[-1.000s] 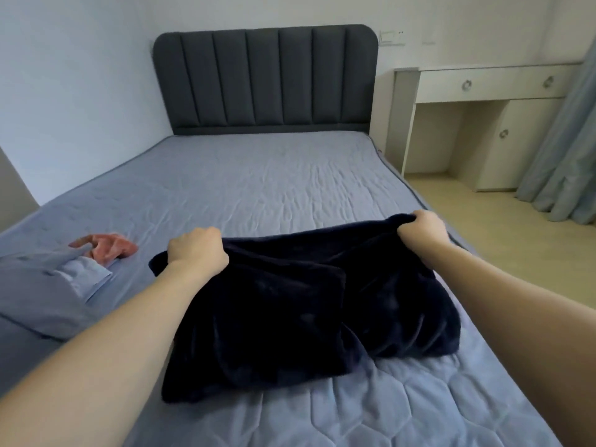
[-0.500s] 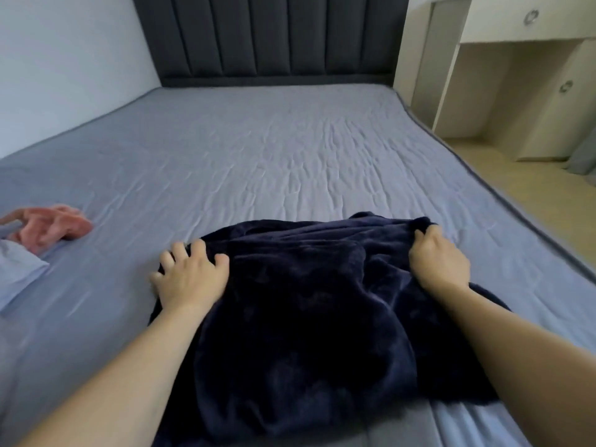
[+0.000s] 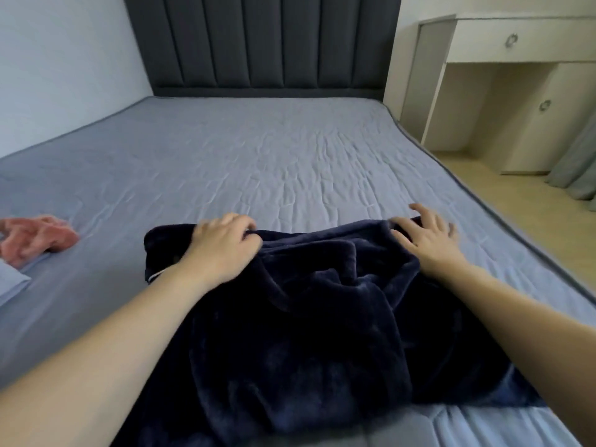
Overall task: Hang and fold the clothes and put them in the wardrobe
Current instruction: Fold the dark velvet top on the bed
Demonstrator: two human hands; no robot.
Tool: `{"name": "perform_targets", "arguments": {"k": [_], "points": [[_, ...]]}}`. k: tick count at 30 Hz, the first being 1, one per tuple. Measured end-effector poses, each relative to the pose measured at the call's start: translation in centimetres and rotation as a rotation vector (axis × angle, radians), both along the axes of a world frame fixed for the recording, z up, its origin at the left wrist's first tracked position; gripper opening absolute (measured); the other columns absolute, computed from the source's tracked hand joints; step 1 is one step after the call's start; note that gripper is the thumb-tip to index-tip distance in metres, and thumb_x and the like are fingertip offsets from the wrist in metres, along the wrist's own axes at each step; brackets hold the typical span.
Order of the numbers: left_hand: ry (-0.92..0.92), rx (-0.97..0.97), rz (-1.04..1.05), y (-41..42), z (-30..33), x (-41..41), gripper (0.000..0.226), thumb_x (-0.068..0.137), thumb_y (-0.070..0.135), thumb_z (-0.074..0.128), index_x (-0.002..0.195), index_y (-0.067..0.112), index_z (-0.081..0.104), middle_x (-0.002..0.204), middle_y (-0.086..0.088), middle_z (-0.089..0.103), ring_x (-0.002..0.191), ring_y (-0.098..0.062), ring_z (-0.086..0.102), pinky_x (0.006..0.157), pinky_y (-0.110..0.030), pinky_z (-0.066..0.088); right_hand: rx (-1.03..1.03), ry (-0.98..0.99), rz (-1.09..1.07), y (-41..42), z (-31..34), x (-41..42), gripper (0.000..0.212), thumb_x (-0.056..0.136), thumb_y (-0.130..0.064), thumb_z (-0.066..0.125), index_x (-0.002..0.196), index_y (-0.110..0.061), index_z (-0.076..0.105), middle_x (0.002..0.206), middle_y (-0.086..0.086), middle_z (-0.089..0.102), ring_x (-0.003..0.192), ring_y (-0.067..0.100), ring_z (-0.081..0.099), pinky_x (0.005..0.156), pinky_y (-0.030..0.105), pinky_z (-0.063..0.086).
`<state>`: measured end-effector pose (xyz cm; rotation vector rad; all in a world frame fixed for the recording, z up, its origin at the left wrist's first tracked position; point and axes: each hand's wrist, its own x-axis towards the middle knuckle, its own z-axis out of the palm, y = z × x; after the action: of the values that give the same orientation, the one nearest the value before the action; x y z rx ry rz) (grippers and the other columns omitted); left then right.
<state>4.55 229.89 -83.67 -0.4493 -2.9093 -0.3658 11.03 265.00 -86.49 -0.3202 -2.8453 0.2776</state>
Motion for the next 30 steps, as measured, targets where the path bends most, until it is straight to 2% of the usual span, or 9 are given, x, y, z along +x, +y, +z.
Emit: {"name": "perform_targets", "arguments": {"k": [3,5,10,13,15,21,25,27,30], "points": [[-0.022,-0.130,-0.165,1.7,-1.2,1.6,0.036,0.090,0.060,0.039,0.078,0.027,0.047,0.087,0.009,0.058,0.094,-0.023,0.057,0.074,-0.036,0.034,0.056,0.004,0.230,0.1,0.5,-0.4,0.041,0.097,-0.051,0.034,0.096,-0.018,0.058,0.117,0.002,0.054,0.120,0.024,0.045,0.105,0.043,0.025],[0.169,-0.329,-0.111,-0.1,-1.2,1.2,0.034,0.095,0.053,0.041,0.081,0.023,0.046,0.092,0.002,0.064,0.095,-0.028,0.061,0.072,-0.036,0.034,-0.071,0.061,0.206,0.8,1.3,-0.5,0.032,0.098,-0.043,0.043,0.084,-0.014,0.048,0.095,0.008,0.055,0.100,0.030,0.054,0.084,0.039,0.036],[0.478,-0.486,0.134,-6.5,0.4,-0.6,0.027,0.090,0.027,0.067,0.088,0.001,0.059,0.085,-0.021,0.061,0.079,-0.038,0.058,0.072,-0.048,0.042,-0.031,0.298,-0.196,3.4,3.6,-1.4,0.026,0.100,-0.036,0.041,0.092,-0.011,0.043,0.102,0.017,0.052,0.098,0.037,0.049,0.075,0.044,0.035],[0.275,-0.555,0.263,-6.2,0.8,-0.6,0.038,0.099,0.043,0.040,0.118,0.012,0.053,0.127,-0.016,0.045,0.116,-0.033,0.037,0.099,-0.058,0.022,-0.054,0.113,-0.253,1.6,3.6,-2.4,0.030,0.101,-0.040,0.038,0.113,-0.013,0.044,0.123,0.016,0.043,0.116,0.038,0.039,0.086,0.050,0.035],[0.069,-0.429,0.383,-5.3,0.4,0.4,0.053,0.099,0.053,0.022,0.134,0.019,0.041,0.148,-0.012,0.026,0.134,-0.031,0.016,0.107,-0.065,0.001,-0.170,-0.012,-0.307,-0.1,2.9,-1.8,0.050,0.098,-0.051,0.038,0.135,-0.018,0.033,0.140,0.014,0.031,0.128,0.038,0.031,0.096,0.054,0.032],[-0.174,-0.261,0.383,-3.6,-2.8,9.6,0.074,0.093,0.067,0.012,0.154,0.025,0.016,0.162,-0.010,0.006,0.148,-0.031,-0.001,0.111,-0.068,-0.006,-0.195,-0.097,-0.421,-3.0,-0.5,7.2,0.087,0.089,-0.071,0.027,0.154,-0.023,-0.004,0.156,0.015,0.018,0.133,0.041,0.032,0.104,0.056,0.031],[-0.044,-0.082,0.494,-4.3,-1.6,14.1,0.075,0.094,0.063,0.031,0.154,0.021,0.015,0.161,-0.010,0.009,0.147,-0.033,0.007,0.114,-0.064,0.002,-0.400,-0.067,-0.668,-3.2,-0.4,13.4,0.094,0.083,-0.076,0.035,0.149,-0.011,0.018,0.145,0.019,0.039,0.128,0.042,0.041,0.103,0.055,0.034],[-0.021,0.274,0.671,-5.6,-1.5,17.0,0.076,0.090,0.058,0.046,0.149,0.018,0.021,0.155,-0.013,0.020,0.139,-0.038,0.023,0.110,-0.061,0.023,-0.639,0.003,-0.911,-3.9,-0.8,16.2,0.090,0.080,-0.074,0.044,0.137,-0.004,0.037,0.136,0.019,0.048,0.126,0.041,0.044,0.103,0.054,0.035],[-0.244,0.720,0.897,-5.8,-2.6,20.8,0.073,0.089,0.058,0.048,0.140,0.008,0.035,0.142,-0.019,0.043,0.122,-0.043,0.046,0.098,-0.052,0.041,-0.963,0.137,-1.038,-6.0,-1.7,18.7,0.080,0.078,-0.066,0.056,0.130,-0.005,0.043,0.133,0.016,0.051,0.125,0.039,0.045,0.103,0.052,0.037]]}}
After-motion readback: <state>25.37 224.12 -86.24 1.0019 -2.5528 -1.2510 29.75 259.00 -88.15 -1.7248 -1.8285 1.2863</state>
